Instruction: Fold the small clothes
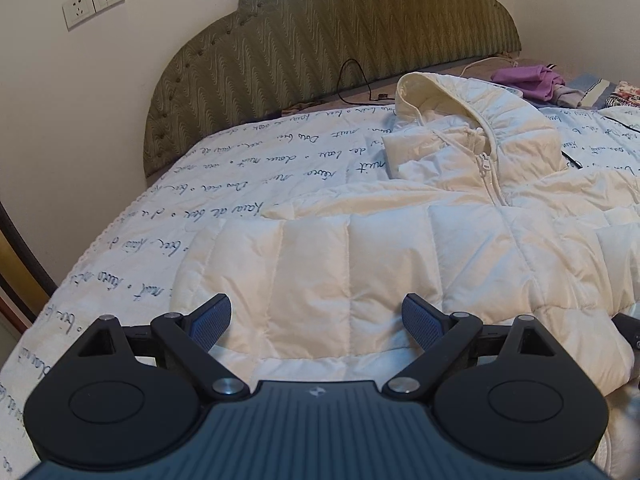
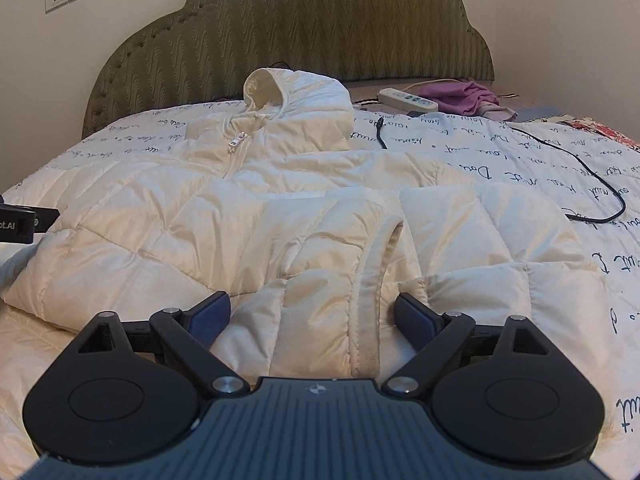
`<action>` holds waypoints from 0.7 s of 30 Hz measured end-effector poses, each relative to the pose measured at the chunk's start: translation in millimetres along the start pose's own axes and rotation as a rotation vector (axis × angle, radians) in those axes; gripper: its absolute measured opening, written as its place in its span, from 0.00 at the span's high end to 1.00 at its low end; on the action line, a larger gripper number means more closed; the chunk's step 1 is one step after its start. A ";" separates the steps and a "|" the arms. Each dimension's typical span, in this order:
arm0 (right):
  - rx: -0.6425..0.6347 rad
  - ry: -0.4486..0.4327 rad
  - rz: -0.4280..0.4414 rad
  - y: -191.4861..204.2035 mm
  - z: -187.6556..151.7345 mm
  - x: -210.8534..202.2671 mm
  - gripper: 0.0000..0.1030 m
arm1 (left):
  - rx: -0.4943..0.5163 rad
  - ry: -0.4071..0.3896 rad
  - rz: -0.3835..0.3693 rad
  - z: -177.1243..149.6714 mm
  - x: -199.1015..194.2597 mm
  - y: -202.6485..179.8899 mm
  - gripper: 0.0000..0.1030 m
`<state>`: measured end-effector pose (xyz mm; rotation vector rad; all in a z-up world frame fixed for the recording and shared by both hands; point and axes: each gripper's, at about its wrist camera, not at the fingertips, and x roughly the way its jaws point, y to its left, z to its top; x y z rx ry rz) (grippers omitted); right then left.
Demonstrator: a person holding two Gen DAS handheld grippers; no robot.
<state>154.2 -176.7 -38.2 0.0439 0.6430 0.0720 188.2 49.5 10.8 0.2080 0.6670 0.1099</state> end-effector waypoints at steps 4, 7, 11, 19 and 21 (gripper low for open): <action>-0.007 0.000 0.002 0.6 -0.5 1.0 0.08 | -0.005 0.000 -0.003 -2.1 4.9 -3.0 0.09; -0.005 -0.001 0.002 1.6 -0.8 1.2 0.07 | -0.018 0.002 -0.011 -4.4 7.8 -1.8 0.09; -0.005 -0.001 0.003 1.5 -0.8 1.4 0.05 | -0.033 0.010 -0.022 -7.4 12.9 0.2 0.08; 0.014 0.009 0.025 -0.8 -1.1 3.0 0.01 | -0.028 -0.012 -0.022 -17.2 18.7 -0.3 0.06; 0.027 0.015 0.038 -3.6 -0.3 3.0 0.01 | -0.023 -0.022 -0.021 -20.5 20.1 -0.7 0.05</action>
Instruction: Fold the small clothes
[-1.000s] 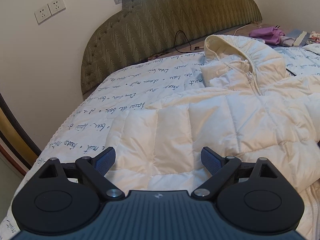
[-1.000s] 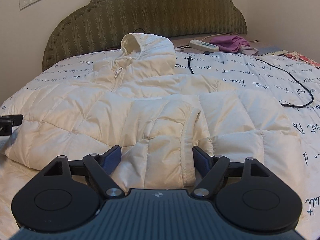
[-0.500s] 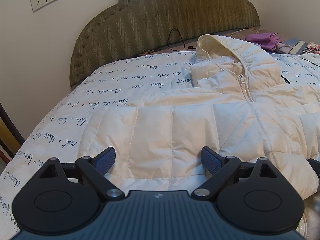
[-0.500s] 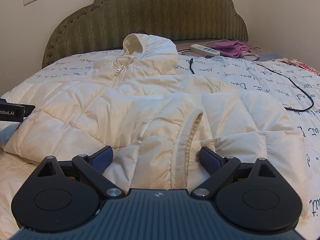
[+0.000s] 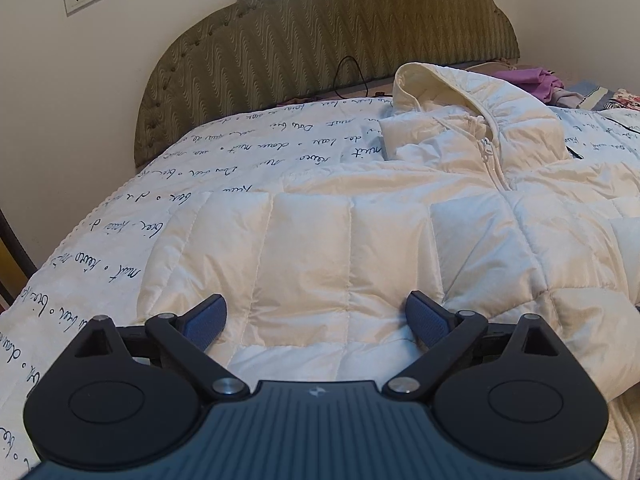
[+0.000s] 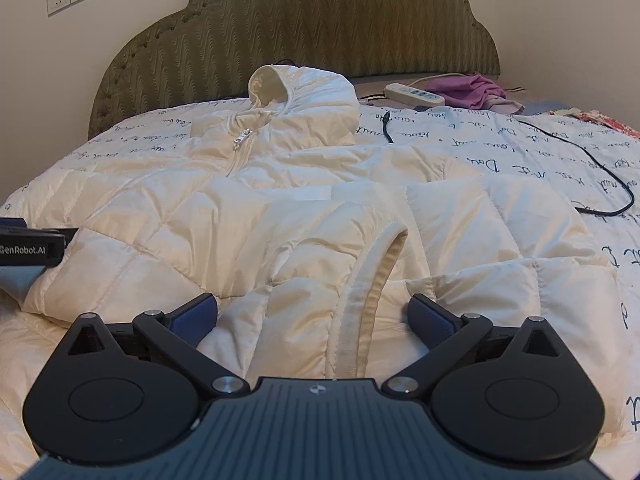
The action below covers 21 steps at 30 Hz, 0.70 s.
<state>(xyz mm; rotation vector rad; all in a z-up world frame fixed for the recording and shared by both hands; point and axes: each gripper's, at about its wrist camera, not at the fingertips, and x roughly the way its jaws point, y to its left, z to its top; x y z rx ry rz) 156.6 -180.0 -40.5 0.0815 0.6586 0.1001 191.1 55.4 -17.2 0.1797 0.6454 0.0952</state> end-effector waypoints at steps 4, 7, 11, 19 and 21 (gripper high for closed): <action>-0.027 0.083 0.010 -1.0 13.6 -1.0 0.01 | 0.003 -0.021 0.003 -6.0 0.5 -1.3 0.05; -0.062 0.046 -0.041 3.5 32.7 -15.2 0.01 | 0.003 -0.036 0.005 -9.1 0.5 -2.2 0.05; -0.129 -0.039 -0.066 16.2 71.0 -27.8 0.00 | 0.003 -0.043 0.000 -10.8 0.8 -1.3 0.05; -0.264 -0.086 -0.121 49.9 150.0 25.3 0.01 | -0.004 -0.050 -0.009 -13.3 1.1 0.0 0.04; -0.287 -0.086 -0.136 57.8 167.6 48.7 0.04 | 0.001 -0.053 -0.005 -13.7 1.0 -1.3 0.04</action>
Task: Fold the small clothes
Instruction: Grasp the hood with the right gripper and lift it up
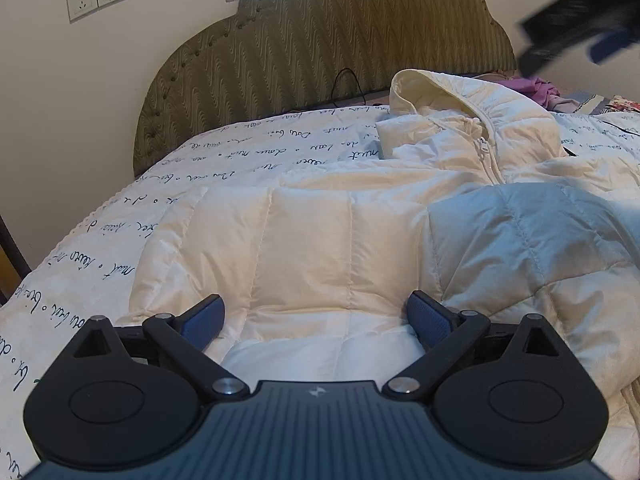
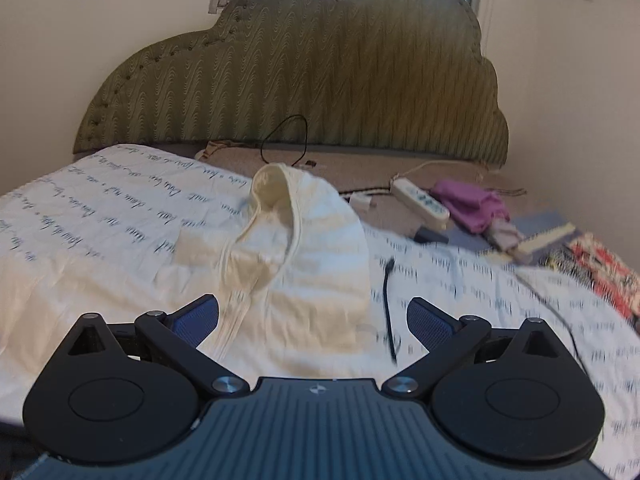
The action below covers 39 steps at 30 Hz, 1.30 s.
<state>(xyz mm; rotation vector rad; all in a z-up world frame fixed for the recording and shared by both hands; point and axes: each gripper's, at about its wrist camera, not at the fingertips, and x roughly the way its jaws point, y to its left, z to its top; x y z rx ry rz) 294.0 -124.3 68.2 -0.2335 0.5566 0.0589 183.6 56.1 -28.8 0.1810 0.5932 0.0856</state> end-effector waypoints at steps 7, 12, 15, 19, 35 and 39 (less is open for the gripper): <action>-0.032 0.005 -0.068 24.1 42.5 89.3 0.12 | 0.007 -0.004 0.005 -1.1 0.2 -1.5 0.04; -0.110 0.003 -0.177 50.7 59.3 152.8 0.11 | 0.011 -0.009 0.009 -2.7 0.3 -2.6 0.03; -0.131 -0.029 -0.238 57.0 69.0 179.1 0.11 | 0.011 -0.010 0.009 -3.2 0.6 -2.9 0.03; -0.110 0.029 -0.267 49.6 75.9 208.9 0.35 | 0.012 -0.010 0.010 -3.2 0.9 -2.8 0.03; 0.165 -0.260 0.101 -33.2 62.2 13.6 0.97 | -0.006 -0.006 -0.004 -0.4 0.4 -0.2 0.02; 0.115 -0.321 0.138 -39.4 35.4 -65.3 0.97 | -0.009 -0.006 -0.006 -0.4 0.2 0.1 0.02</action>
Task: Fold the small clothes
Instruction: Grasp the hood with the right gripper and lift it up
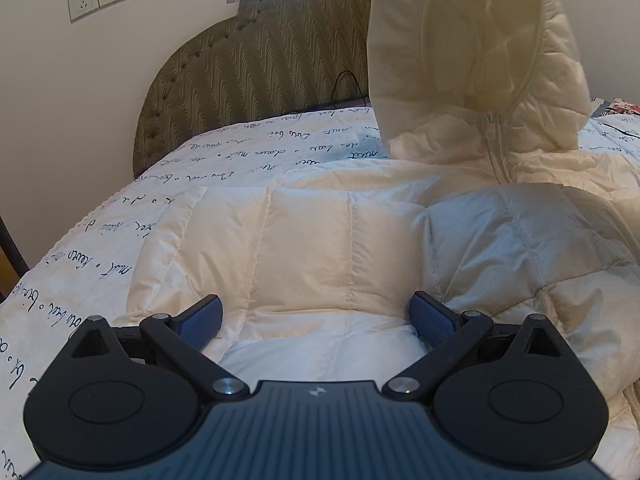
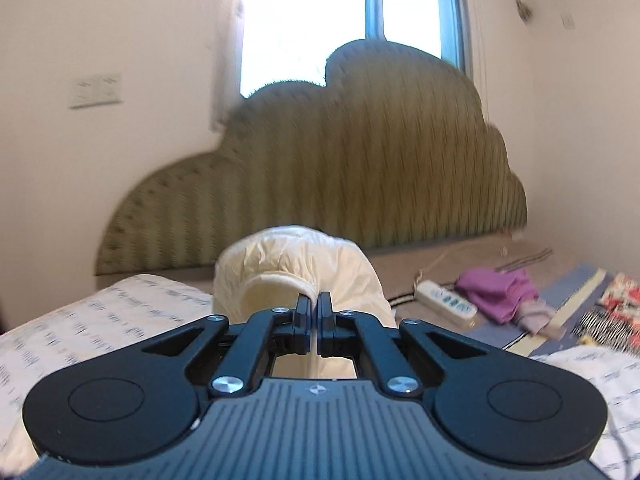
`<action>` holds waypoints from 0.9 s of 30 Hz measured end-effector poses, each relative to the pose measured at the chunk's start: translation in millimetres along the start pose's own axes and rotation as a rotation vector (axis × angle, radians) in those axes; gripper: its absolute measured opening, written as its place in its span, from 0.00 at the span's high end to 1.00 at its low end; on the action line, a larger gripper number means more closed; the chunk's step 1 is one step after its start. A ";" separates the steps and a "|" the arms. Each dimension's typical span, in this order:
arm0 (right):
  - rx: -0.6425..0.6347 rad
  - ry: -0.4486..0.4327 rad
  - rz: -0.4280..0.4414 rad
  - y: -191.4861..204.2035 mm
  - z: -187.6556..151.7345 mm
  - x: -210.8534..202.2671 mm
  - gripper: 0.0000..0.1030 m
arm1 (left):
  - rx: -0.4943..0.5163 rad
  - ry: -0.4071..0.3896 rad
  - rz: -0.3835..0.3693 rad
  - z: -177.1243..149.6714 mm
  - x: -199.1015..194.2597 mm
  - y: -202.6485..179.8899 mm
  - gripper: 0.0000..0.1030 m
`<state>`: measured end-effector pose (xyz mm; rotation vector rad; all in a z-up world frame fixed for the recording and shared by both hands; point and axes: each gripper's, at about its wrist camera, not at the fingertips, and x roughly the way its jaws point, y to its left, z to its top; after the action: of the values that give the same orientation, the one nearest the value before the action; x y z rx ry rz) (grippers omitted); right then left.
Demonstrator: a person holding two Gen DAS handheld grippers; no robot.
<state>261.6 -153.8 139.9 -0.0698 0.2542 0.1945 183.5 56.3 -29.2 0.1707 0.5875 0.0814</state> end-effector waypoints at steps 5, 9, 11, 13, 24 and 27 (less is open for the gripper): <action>0.010 -0.022 0.033 0.6 -19.1 -80.0 0.97 | -0.009 0.001 -0.007 1.2 0.0 1.3 0.02; -0.017 -0.029 0.036 7.7 -44.7 -126.5 0.97 | -0.040 0.000 -0.026 2.1 -1.1 6.9 0.02; -0.049 -0.027 0.025 15.1 -60.6 -146.3 0.97 | -0.059 -0.002 -0.036 2.7 -1.3 10.2 0.02; -0.098 0.010 0.023 25.1 -76.1 -162.2 0.95 | -0.070 -0.004 -0.041 2.6 -1.2 11.3 0.02; 0.028 0.174 0.030 42.4 -70.9 -78.4 0.05 | -0.048 -0.002 -0.029 1.6 -0.2 8.3 0.01; 0.044 0.323 0.023 46.1 -88.0 -38.1 0.05 | -0.046 -0.001 -0.029 1.5 -0.2 7.8 0.01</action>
<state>194.8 -123.8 62.7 -0.0547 0.5814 0.1998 184.0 63.8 -26.4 0.1176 0.5863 0.0669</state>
